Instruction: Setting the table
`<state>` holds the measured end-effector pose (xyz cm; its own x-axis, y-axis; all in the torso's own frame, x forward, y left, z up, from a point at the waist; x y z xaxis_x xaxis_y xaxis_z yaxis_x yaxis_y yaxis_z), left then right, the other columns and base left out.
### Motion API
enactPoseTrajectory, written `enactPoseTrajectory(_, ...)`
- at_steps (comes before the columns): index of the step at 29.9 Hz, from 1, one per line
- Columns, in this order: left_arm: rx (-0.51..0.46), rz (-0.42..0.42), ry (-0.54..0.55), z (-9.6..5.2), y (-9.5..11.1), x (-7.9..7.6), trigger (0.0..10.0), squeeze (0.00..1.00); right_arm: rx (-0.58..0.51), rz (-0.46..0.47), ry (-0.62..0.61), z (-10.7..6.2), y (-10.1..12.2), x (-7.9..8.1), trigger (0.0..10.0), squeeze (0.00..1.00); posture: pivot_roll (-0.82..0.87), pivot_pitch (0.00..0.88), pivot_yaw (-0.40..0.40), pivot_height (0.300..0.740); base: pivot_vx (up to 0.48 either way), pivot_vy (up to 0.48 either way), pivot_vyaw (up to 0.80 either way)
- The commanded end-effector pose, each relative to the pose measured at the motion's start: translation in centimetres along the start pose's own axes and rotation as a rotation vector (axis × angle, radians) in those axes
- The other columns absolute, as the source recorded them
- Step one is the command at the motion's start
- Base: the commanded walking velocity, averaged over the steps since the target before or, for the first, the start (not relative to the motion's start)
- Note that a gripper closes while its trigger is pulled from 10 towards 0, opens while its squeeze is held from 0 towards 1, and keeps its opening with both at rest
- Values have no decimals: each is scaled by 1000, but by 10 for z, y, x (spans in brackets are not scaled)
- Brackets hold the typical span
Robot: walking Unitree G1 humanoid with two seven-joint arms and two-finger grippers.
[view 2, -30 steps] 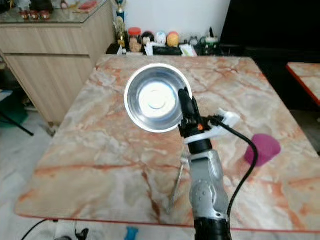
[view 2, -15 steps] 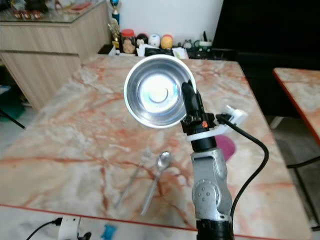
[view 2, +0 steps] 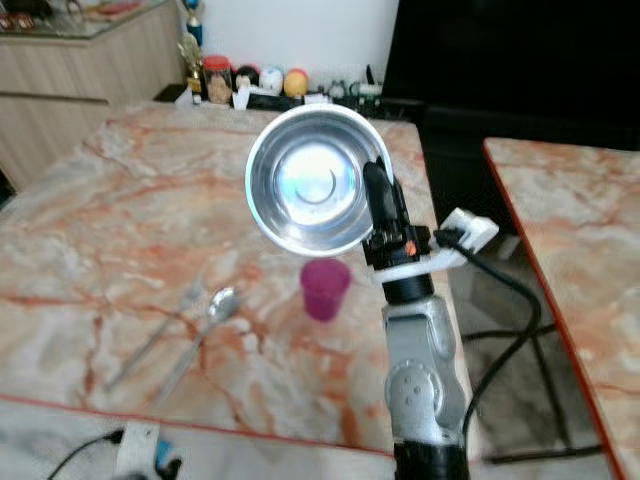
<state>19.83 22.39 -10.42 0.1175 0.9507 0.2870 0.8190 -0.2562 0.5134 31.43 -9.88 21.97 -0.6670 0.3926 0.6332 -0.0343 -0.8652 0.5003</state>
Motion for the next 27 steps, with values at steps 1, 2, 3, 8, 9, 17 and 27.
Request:
enactPoseTrajectory(1,13,5,-16,0,-2,-5,10000,0,-27,2,5,-1,5,3,10000,0,0,0,-6,740,0,-480,0)
enactPoseTrajectory(2,14,4,-16,0,-2,-5,10000,0,-26,3,6,-1,5,3,10000,0,0,0,-6,740,0,-480,0)
enactPoseTrajectory(3,14,4,-16,0,-2,-5,10000,0,-25,3,6,-1,4,3,10000,0,0,0,-6,740,0,-480,0)
enactPoseTrajectory(8,14,3,-16,0,-3,-5,10000,0,-22,1,5,0,4,3,10000,0,-1,0,-5,740,0,-480,0)
enactPoseTrajectory(9,14,3,-16,0,-3,-5,10000,0,-22,1,5,0,4,3,10000,0,-1,0,-5,740,0,-480,0)
enactPoseTrajectory(17,11,6,-18,0,-2,-5,10000,0,-18,-5,5,0,4,3,10000,0,-2,0,-5,740,0,-480,0)
enactPoseTrajectory(27,7,15,-23,0,-1,-6,10000,0,-11,-18,-4,0,4,1,10000,0,-9,8,-2,740,0,-480,0)
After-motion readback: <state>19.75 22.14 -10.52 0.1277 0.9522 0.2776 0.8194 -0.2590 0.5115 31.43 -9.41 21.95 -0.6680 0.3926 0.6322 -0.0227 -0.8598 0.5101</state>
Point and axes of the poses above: a point about 5 cm out from each wrist's last joint towards the gripper, its own z axis pointing out of the wrist towards the gripper, its own y axis along the axis of the wrist's last joint, x = y × z, the point moved 3 cm from there along z, pointing out of the wrist towards the gripper, and after that the axes turned 15 degrees about z, right-handed, at the moved point
